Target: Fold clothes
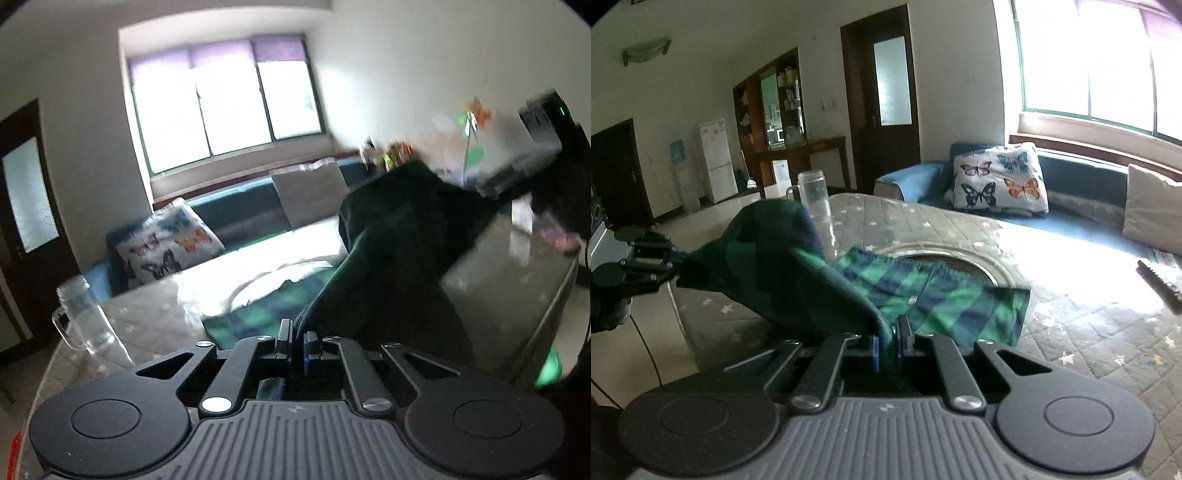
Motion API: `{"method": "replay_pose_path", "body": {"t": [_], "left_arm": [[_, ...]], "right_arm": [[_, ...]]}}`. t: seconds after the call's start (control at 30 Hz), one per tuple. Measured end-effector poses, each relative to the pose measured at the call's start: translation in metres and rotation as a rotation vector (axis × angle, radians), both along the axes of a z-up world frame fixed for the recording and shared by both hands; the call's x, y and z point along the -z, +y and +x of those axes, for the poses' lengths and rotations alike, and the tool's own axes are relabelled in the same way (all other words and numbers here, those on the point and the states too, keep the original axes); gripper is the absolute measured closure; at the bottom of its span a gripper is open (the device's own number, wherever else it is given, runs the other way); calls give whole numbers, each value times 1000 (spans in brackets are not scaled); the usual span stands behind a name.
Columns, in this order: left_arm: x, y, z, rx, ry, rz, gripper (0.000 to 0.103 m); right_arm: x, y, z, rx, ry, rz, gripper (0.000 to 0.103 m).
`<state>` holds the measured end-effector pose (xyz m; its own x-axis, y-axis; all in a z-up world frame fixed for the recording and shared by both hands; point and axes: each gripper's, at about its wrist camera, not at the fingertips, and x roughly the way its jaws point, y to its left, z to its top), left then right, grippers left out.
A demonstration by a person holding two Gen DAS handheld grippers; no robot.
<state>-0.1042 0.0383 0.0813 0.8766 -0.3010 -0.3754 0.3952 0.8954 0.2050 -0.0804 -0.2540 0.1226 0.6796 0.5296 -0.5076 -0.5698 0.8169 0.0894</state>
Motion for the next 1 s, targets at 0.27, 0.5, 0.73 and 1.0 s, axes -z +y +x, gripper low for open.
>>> {"method": "replay_pose_path", "body": {"t": [0.27,0.5,0.73,1.0], "left_arm": [[-6,2,91,-52,14,-3,97],[20,11,220,-125,167,-8,97],[80,19,304,-204,328,-27,97],[92,27,322,-251,343,-13,69]], "right_arm": [[-3,10,71,43,29,-12,98],[21,39,184,77,106,-59,98],[95,57,266,168,249,-49,95],[118,42,278,263,233,-1,69]]}}
